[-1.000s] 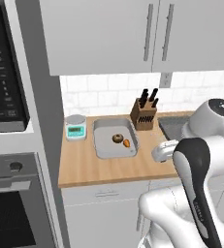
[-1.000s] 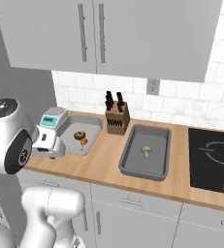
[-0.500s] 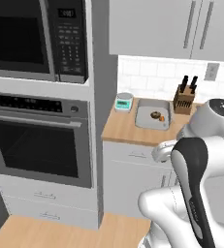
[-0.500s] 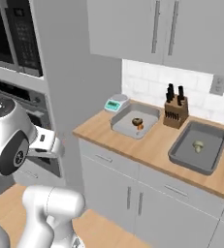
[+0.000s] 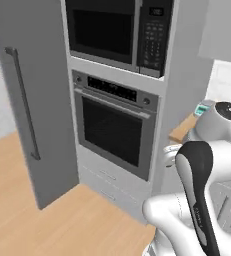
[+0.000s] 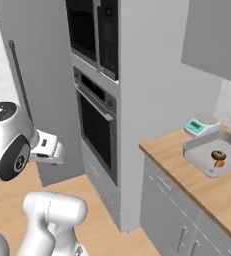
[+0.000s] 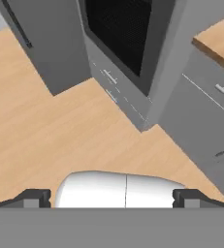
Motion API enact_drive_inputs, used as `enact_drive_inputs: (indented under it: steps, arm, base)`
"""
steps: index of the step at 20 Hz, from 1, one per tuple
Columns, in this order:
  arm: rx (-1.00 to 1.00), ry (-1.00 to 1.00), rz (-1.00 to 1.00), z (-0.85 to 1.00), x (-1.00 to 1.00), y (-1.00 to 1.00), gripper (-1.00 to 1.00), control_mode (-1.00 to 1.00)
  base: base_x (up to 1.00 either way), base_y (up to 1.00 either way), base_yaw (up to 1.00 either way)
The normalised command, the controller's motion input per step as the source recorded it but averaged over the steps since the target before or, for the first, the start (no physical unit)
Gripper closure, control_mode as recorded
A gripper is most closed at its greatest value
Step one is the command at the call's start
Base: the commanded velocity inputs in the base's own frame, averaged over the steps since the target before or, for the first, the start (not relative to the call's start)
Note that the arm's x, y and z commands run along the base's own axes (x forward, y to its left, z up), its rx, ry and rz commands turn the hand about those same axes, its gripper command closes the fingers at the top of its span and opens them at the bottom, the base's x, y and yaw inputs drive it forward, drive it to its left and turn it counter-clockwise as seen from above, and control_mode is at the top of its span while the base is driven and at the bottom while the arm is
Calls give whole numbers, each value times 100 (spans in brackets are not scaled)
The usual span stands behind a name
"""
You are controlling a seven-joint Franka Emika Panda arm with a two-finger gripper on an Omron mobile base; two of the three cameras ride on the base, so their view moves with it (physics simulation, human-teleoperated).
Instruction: Place one mushroom and one chicken drumstick in each tupperware on the nearby counter, to pack two identical lunches.
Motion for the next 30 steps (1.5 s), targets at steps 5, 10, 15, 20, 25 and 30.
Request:
enact_drive_inputs:
  steps: [5,10,15,20,25,30]
  arm:
    - [0,0,0,0,0,0,-100,100]
    - [0,0,0,0,0,0,-100,100]
    - [0,0,0,0,0,0,-100,100]
    - [0,0,0,0,0,0,-100,100]
    - [0,0,0,0,0,0,-100,100]
    - [0,0,0,0,0,0,-100,100]
  base:
    - [0,22,81]
    - [0,24,79]
    - [16,21,73]
    - [100,-1,36]
    - [100,-17,26]
    - [100,-1,11]
